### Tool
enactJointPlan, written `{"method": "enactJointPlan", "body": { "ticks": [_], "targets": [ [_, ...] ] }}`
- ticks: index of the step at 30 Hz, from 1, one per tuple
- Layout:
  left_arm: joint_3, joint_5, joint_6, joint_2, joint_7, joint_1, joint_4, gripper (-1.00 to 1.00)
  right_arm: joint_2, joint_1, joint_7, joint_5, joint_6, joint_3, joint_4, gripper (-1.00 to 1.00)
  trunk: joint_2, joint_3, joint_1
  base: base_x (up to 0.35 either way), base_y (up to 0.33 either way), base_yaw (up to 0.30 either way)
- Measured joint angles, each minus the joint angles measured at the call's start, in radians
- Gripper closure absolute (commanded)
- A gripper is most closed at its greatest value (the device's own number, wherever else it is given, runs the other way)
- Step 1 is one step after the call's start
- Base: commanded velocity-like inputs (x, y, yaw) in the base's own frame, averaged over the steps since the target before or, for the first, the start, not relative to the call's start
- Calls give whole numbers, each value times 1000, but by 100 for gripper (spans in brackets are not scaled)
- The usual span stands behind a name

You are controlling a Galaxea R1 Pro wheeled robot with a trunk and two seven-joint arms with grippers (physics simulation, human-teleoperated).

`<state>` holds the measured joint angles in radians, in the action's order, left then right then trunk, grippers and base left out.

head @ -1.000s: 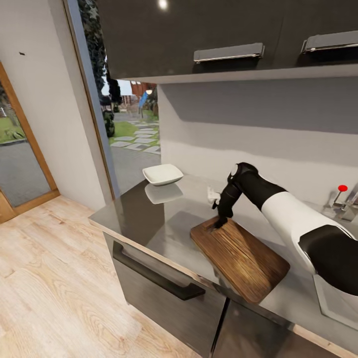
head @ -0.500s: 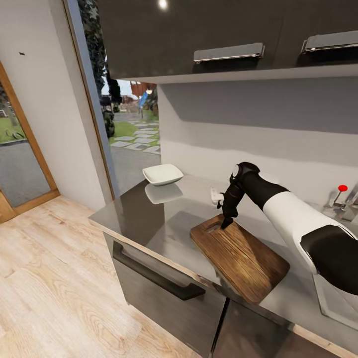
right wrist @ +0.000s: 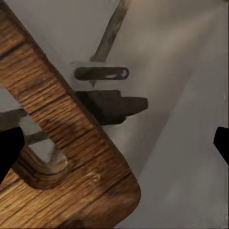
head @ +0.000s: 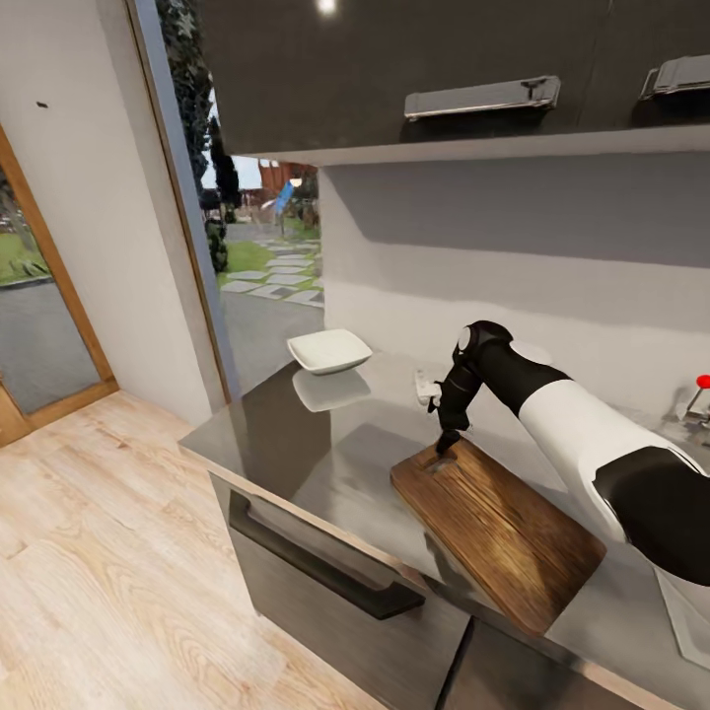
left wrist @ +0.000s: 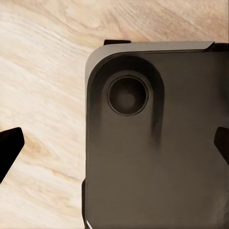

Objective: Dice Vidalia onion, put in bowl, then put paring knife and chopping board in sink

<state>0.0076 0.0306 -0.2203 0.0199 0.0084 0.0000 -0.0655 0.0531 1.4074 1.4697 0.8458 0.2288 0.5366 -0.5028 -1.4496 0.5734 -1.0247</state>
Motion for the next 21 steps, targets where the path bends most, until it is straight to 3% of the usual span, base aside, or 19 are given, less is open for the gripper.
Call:
{"method": "enactJointPlan", "body": {
  "ticks": [21],
  "targets": [
    [-1, 0, 0, 0, 0, 0, 0, -100, -1, 0, -18, -2, -6, 2, 12, -100, 0, 0, 0, 7, 6, 0]
  ]
}}
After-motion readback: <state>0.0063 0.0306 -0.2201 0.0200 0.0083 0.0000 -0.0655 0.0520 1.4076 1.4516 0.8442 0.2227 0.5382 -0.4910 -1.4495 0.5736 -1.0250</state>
